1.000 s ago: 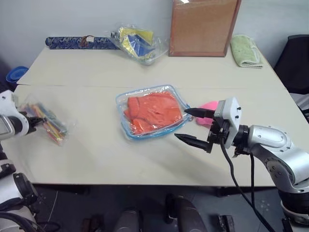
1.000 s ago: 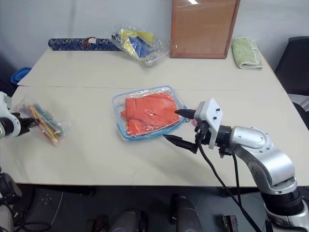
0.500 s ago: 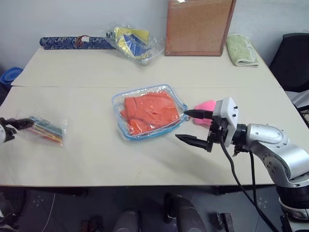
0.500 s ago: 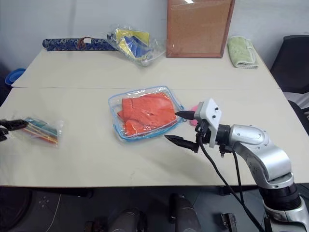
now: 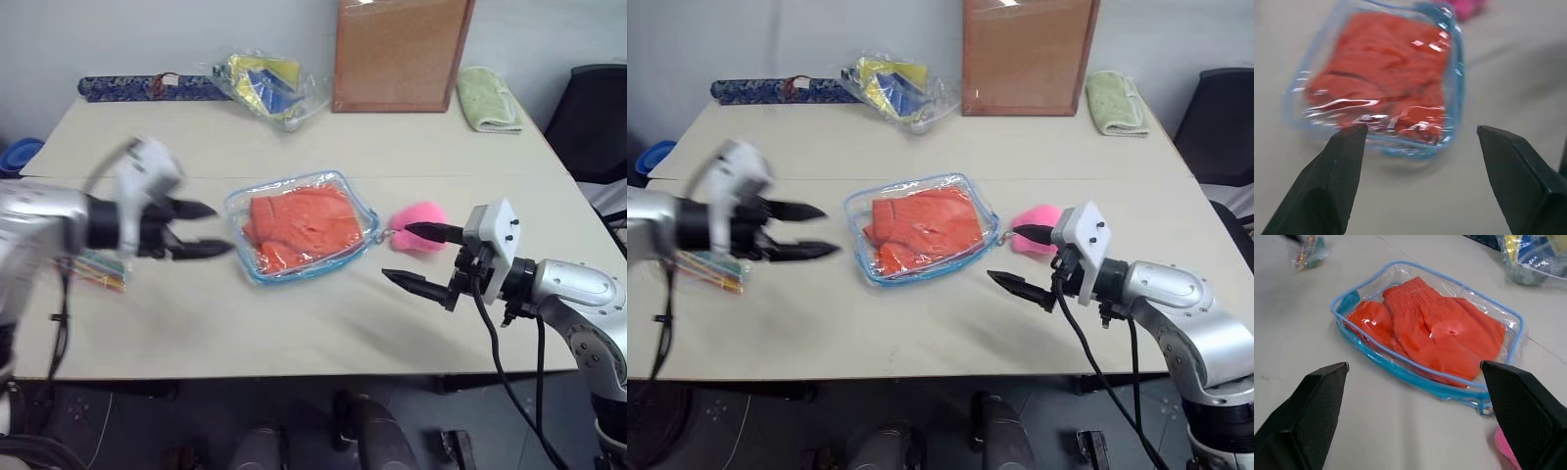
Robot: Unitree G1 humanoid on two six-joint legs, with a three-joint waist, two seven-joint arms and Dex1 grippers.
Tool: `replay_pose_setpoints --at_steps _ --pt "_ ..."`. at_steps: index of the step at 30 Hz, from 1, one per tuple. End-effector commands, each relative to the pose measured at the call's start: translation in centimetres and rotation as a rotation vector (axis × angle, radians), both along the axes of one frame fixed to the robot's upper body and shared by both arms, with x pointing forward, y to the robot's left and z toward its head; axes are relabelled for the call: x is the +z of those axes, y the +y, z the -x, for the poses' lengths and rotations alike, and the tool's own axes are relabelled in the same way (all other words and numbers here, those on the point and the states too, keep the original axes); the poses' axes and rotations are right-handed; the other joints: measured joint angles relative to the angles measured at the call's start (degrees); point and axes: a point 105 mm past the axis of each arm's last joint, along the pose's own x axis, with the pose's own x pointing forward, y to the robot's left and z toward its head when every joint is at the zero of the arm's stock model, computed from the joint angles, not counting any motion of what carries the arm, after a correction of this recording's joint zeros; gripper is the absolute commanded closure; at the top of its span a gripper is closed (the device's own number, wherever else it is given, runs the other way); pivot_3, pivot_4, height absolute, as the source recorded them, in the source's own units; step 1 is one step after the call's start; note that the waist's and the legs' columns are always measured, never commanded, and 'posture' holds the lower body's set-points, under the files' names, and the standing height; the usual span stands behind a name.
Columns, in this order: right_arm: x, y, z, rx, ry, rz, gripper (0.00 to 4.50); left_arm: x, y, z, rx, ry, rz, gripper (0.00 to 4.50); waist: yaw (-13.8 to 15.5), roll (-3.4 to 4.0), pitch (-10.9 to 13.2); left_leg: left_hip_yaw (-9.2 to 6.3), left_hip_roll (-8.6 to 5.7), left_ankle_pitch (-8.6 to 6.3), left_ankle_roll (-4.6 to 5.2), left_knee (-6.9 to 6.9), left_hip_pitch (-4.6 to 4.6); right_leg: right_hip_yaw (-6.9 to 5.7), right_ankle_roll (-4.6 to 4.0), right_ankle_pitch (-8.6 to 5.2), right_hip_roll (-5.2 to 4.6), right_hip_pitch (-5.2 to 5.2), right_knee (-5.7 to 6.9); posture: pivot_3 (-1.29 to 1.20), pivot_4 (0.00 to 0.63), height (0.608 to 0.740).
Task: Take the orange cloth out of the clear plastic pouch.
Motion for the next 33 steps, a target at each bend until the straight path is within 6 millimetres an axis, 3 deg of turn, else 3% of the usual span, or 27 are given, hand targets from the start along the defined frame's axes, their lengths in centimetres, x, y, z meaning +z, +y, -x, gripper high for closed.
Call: replay_pose_setpoints --at_steps 1,9,17,20,30,33 --pt "1.1 0.2 1.1 -0.011 -0.053 -0.009 0.00 -1.5 -1.9 -0.2 -0.146 -0.125 -0.176 0.72 0.0 0.00 0.0 0.02 0.00 0.01 -0.03 -0.01 -0.01 0.01 -0.03 -0.01 0.03 -0.06 0.02 0.00 0.150 0.740" --pt "0.9 -0.1 2.1 -0.060 -0.057 -0.012 0.00 -4.4 -3.8 -1.7 -0.224 -0.181 -0.262 0.72 0.6 -0.01 0.0 0.01 0.00 0.07 0.00 0.04 -0.08 0.07 -0.10 -0.06 0.01 -0.18 -0.03 0.00 0.150 0.740" --pt "1.0 0.2 3.0 -0.013 -0.044 0.012 0.00 -6.0 -4.6 -3.9 -0.160 -0.243 -0.300 0.72 1.6 -0.01 0.0 -0.02 0.01 0.05 0.22 0.05 -0.09 0.06 -0.07 -0.04 0.03 -0.17 -0.02 0.00 0.150 0.740" --pt "1.0 0.2 3.2 -0.004 -0.040 0.021 0.00 -6.0 -4.7 -4.4 -0.125 -0.255 -0.274 1.32 1.6 -0.02 0.0 -0.03 0.00 0.04 0.30 0.06 -0.09 0.05 -0.04 -0.03 0.01 -0.15 -0.03 0.00 0.150 0.740" --pt "0.9 0.1 4.0 0.050 -0.014 0.056 0.00 -6.0 -4.8 -3.8 -0.224 -0.295 -0.289 4.38 1.6 -0.02 0.0 -0.08 0.04 0.01 0.36 0.07 -0.09 0.03 -0.03 -0.02 -0.09 -0.11 -0.04 0.00 0.150 0.740" --pt "1.0 0.1 4.3 0.079 0.007 0.055 0.00 -5.4 -4.6 -3.6 -0.303 -0.352 -0.303 4.45 1.6 -0.02 0.0 -0.08 0.05 0.00 0.36 0.07 -0.09 0.02 -0.03 -0.02 -0.08 -0.13 -0.05 0.00 0.150 0.740"
